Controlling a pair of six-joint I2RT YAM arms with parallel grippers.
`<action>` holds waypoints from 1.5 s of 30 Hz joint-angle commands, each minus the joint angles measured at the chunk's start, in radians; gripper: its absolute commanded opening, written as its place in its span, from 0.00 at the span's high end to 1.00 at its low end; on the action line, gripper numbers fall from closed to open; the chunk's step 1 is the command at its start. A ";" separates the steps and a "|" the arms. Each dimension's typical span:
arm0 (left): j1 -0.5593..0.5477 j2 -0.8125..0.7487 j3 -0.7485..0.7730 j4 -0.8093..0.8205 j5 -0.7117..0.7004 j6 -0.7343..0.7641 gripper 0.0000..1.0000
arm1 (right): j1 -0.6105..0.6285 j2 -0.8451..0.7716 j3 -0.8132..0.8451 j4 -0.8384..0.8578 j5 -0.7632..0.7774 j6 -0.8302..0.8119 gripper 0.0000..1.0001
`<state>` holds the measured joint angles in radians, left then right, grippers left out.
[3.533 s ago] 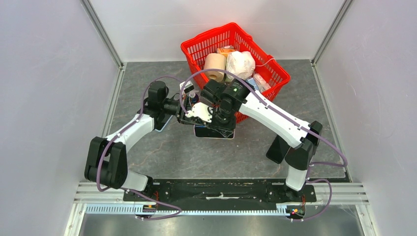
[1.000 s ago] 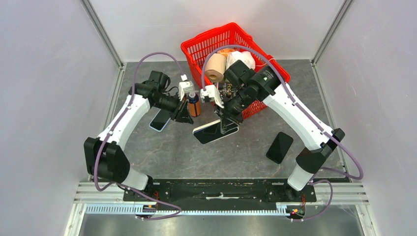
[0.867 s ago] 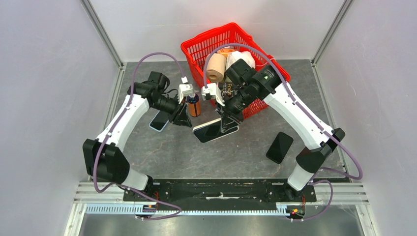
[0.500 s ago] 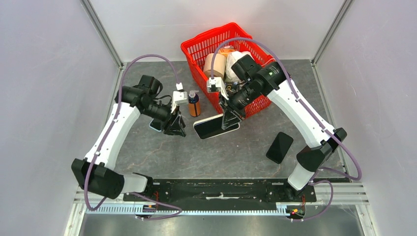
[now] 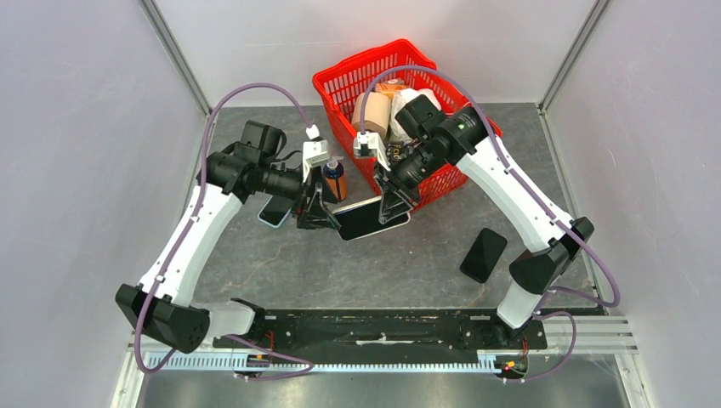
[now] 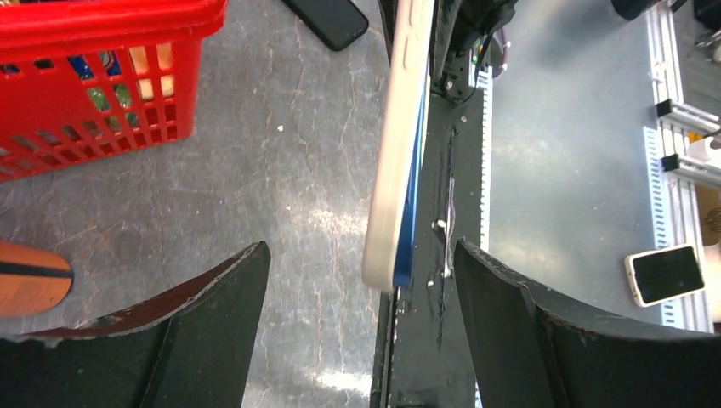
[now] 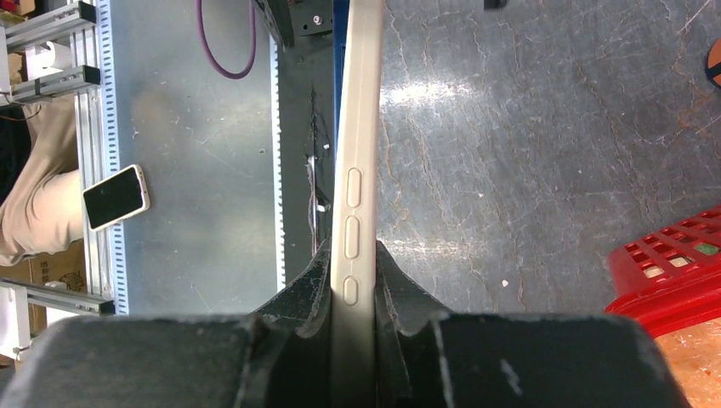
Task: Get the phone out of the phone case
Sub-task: Remove the phone case from the phone.
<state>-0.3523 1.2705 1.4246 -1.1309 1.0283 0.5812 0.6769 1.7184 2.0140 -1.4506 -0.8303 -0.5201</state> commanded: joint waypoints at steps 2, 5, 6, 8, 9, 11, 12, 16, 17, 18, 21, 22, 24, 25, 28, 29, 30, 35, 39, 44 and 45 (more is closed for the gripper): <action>-0.049 0.027 -0.008 0.212 0.057 -0.232 0.15 | 0.001 -0.005 0.045 0.064 -0.058 0.033 1.00; -0.073 0.032 -0.056 0.299 0.081 -0.314 0.21 | 0.001 -0.005 0.054 0.076 -0.058 0.048 1.00; -0.079 0.032 -0.073 0.320 0.088 -0.331 0.25 | 0.001 -0.004 0.058 0.081 -0.055 0.050 1.00; -0.094 0.038 -0.098 0.350 0.101 -0.355 0.33 | 0.001 -0.005 0.065 0.091 -0.047 0.064 1.00; -0.104 0.041 -0.108 0.363 0.106 -0.366 0.37 | 0.001 -0.004 0.066 0.096 -0.045 0.069 1.00; -0.125 0.051 -0.120 0.377 0.111 -0.377 0.46 | 0.001 -0.002 0.073 0.104 -0.039 0.079 1.00; -0.135 0.057 -0.123 0.381 0.115 -0.379 0.55 | 0.001 0.001 0.076 0.107 -0.037 0.082 1.00; -0.150 0.087 -0.125 0.381 0.147 -0.393 0.98 | 0.001 0.003 0.075 0.121 -0.020 0.102 1.00; -0.150 0.090 -0.125 0.381 0.153 -0.395 0.98 | 0.001 0.002 0.070 0.126 -0.009 0.108 1.00; -0.150 0.089 -0.125 0.382 0.148 -0.393 0.98 | 0.001 -0.001 0.066 0.134 0.006 0.114 0.93; -0.145 0.057 -0.144 0.421 0.116 -0.399 0.98 | -0.008 -0.019 0.040 0.168 0.042 0.145 0.42; -0.137 0.038 -0.164 0.462 0.111 -0.416 0.98 | -0.015 -0.026 0.031 0.179 0.048 0.160 0.27; -0.117 -0.001 -0.205 0.542 0.107 -0.463 0.98 | -0.041 -0.039 0.017 0.204 0.044 0.190 0.20; -0.110 -0.018 -0.218 0.561 0.103 -0.465 0.98 | -0.058 -0.047 0.008 0.218 0.036 0.206 0.19; -0.110 -0.061 -0.246 0.586 0.074 -0.447 0.98 | -0.119 -0.059 -0.010 0.259 -0.019 0.260 0.18; -0.110 -0.067 -0.248 0.589 0.071 -0.449 0.98 | -0.140 -0.060 -0.016 0.273 -0.046 0.278 0.18; -0.109 -0.069 -0.249 0.591 0.072 -0.453 0.98 | -0.156 -0.059 -0.021 0.284 -0.068 0.293 0.19; -0.106 -0.084 -0.274 0.656 0.067 -0.516 0.98 | -0.207 -0.054 -0.063 0.329 -0.187 0.337 0.26; -0.107 -0.093 -0.290 0.685 0.063 -0.546 0.98 | -0.210 -0.054 -0.073 0.335 -0.244 0.331 0.37; -0.107 -0.099 -0.307 0.705 0.060 -0.563 0.98 | -0.211 -0.051 -0.096 0.339 -0.291 0.328 0.68; -0.106 -0.100 -0.309 0.709 0.060 -0.569 0.98 | -0.211 -0.050 -0.104 0.339 -0.298 0.327 0.72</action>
<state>-0.4599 1.2140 1.1114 -0.5201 1.0496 0.0658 0.4702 1.6928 1.9305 -1.1450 -1.0504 -0.2001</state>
